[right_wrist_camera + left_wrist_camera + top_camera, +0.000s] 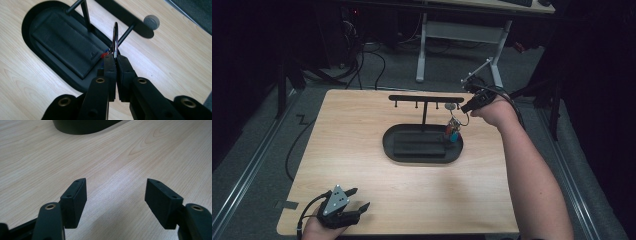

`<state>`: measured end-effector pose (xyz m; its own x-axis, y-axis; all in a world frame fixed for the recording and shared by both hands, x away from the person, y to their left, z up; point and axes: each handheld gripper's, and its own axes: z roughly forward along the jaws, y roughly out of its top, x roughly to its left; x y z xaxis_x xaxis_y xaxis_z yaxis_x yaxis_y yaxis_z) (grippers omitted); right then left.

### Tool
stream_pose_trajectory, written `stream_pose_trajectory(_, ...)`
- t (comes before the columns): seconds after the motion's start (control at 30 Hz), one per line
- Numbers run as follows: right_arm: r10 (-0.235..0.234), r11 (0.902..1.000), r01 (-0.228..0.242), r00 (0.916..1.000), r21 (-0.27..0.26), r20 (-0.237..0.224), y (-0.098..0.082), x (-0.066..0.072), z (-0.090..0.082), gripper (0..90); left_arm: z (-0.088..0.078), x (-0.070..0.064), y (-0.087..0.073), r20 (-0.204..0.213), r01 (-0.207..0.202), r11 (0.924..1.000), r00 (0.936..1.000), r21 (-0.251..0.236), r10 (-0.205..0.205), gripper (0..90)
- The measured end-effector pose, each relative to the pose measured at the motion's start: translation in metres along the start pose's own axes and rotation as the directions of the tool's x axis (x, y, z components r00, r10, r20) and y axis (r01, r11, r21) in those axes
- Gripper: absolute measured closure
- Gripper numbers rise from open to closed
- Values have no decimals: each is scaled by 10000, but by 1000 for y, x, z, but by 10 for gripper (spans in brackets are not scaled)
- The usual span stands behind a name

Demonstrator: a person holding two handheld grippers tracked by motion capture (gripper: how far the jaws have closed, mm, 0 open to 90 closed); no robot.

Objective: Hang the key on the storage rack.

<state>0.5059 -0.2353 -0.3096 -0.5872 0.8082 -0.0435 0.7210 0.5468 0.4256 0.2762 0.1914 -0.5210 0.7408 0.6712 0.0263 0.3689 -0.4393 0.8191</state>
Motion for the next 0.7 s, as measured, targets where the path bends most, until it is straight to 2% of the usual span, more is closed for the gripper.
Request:
stream_pose_trajectory(0.2, 185, 9998, -185, 9998, -1, -65, 1, -9, 4, 877, 1, -1, 1, 62, -102, 9999, 9999, 83, 102, 347)
stream_pose_trajectory(0.5, 298, 9996, -298, 9995, 12, -37, 1, -12, 12, 869, 2, -1, 1, 62, -107, 9999, 9999, 47, 107, 347)
stream_pose_trajectory(0.6, 318, 9994, -318, 9995, -159, -13, 1, -11, 11, 819, 2, -1, 1, 73, -119, 9999, 9999, 75, 118, 346)
stream_pose_trajectory(0.7, 546, 9976, -541, 9985, -440, 107, 1, -10, 3, 775, 2, 0, 1, 101, -115, 9999, 9999, 103, 114, 347)
